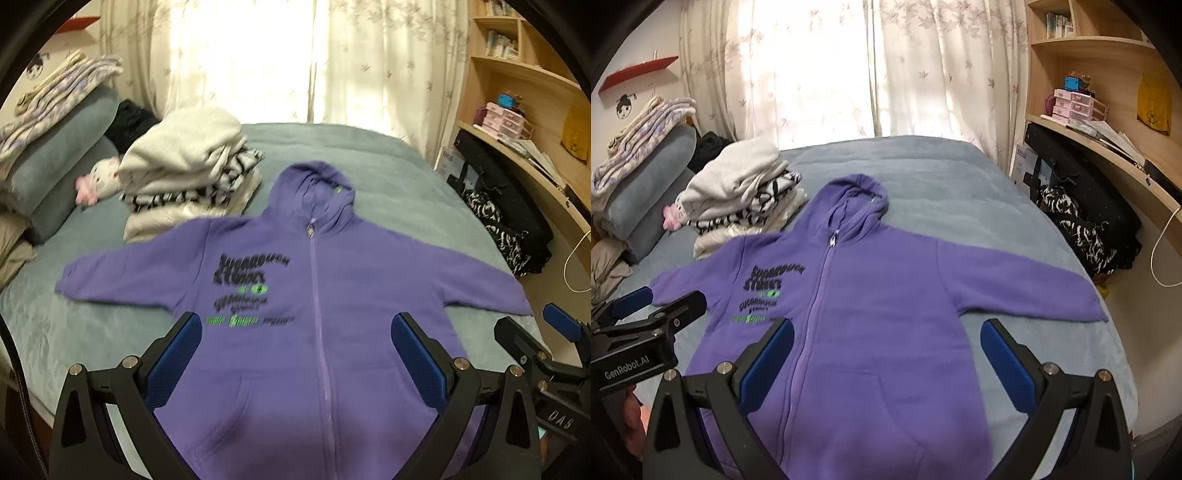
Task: Fold large clothes
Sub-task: 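Reach the right gripper to the hoodie sleeve cuff and grasp it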
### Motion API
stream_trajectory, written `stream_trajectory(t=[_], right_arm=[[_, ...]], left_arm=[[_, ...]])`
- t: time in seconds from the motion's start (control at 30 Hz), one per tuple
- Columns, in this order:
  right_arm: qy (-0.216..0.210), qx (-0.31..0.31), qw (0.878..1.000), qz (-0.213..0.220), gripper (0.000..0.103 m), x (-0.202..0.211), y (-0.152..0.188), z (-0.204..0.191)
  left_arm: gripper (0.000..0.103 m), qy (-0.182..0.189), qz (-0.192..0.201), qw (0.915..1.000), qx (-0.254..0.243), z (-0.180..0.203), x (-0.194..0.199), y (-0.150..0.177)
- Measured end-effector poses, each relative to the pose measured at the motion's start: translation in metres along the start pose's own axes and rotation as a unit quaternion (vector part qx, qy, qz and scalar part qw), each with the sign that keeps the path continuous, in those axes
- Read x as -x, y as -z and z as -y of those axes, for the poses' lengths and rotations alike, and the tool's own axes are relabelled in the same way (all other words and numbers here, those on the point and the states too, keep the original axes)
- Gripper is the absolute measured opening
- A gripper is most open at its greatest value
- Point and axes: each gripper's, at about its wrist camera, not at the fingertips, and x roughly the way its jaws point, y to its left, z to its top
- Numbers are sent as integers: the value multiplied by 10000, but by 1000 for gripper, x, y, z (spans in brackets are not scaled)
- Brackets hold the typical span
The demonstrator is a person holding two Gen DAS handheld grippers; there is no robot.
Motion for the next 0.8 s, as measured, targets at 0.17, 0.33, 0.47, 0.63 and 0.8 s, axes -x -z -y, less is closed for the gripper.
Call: stream_trajectory(t=[0.17, 0.33, 0.47, 0.63, 0.8], right_arm=[[187, -196, 9994, 196, 101, 0, -22, 34], [413, -506, 9974, 319, 101, -3, -35, 72], [507, -852, 9945, 337, 101, -12, -41, 107], [779, -1259, 9886, 283, 101, -34, -38, 159], [882, -1793, 9798, -103, 101, -70, -25, 216]], left_arm=[[102, 48, 320, 9994, -150, 17, -2, -24], [102, 105, 402, 9989, -223, 38, -18, -44], [102, 208, 286, 9990, -276, 57, -40, -55], [102, 368, 240, 9981, -429, 84, -73, -62], [102, 381, 192, 9967, -694, 114, -108, -62]])
